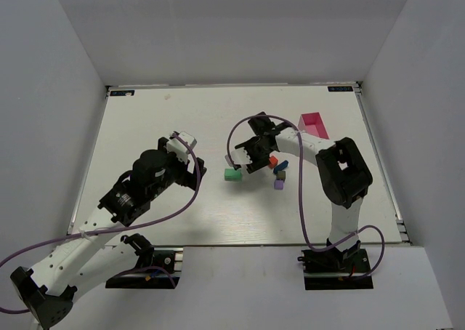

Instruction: Build the wood block tower

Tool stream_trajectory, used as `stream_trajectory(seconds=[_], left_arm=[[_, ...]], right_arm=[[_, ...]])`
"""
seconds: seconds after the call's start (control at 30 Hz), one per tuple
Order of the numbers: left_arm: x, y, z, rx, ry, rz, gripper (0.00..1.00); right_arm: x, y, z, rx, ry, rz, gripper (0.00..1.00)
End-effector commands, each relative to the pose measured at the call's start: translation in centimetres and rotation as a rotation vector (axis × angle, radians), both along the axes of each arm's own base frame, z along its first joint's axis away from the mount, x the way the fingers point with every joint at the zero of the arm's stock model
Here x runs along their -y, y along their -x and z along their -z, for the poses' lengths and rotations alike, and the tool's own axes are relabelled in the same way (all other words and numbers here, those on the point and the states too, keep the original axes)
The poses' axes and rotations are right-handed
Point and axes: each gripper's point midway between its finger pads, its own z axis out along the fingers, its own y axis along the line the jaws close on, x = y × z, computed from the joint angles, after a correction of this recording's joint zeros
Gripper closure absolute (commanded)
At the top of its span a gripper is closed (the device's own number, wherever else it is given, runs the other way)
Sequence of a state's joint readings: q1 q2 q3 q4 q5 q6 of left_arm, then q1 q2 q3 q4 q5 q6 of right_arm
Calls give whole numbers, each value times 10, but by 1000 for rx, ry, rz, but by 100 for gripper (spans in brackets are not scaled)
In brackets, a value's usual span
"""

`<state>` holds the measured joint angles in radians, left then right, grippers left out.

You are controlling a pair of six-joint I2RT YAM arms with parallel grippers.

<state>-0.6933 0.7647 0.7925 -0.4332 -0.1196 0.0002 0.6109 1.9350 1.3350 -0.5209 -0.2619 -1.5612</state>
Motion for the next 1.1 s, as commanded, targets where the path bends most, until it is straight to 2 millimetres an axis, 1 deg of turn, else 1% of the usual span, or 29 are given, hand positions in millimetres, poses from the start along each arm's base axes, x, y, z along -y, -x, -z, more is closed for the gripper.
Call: stream_trajectory(seconds=[0.0,0.1,0.27,0.4,0.43,0.47,0.5,0.53,0.57,0.6,0.67,0.73,0.83,0.87,0.93,0.97,1.07], left_arm=[[1,0,-3,11,11,9,0],[1,0,-3,11,11,9,0],[1,0,-3,15,4,12,0],[-1,-2,-3,15,4,3,0],[-1,-2,-3,15,4,3,0],[-1,-2,-3,15,4,3,0],[-1,-2,-3,15,4,3,0],[-1,-2,-3,15,4,3,0],[-3,-2,-3,17,2,-5,0],[-3,-2,-3,17,2,-5,0],[-3,-2,-3,17,2,-5,0],[-2,-3,-1,10,-4,-5,0],[-2,-3,-1,10,-4,-5,0],[-2,-3,-1,10,-4,-5,0],[-2,-3,-1,10,-4,-5,0],[-2,-3,4,3,-10,-5,0],[-2,-3,4,3,-10,-5,0]], right_arm=[[-17,-1,-20,-44,-75,69,34],[-18,-5,-21,-61,-82,125,34],[-14,-5,-10,-76,-54,147,37],[-11,-4,-4,-95,-43,167,37],[-12,-5,-4,-95,-42,169,38],[-12,-3,0,-106,-38,174,38],[-13,-8,0,-92,-47,180,38],[-13,-5,1,-107,-39,187,40],[-13,-8,0,-104,-43,199,42],[-13,-8,3,-106,-35,199,42],[-14,-8,2,-111,-41,208,45],[-13,-6,1,-113,-41,214,45],[-12,-9,-3,-99,-51,227,45],[-10,-8,-2,-105,-50,239,45],[-9,-7,-1,-109,-48,242,47],[-8,-7,-2,-107,-50,246,49],[-8,-4,-2,-116,-51,261,54]])
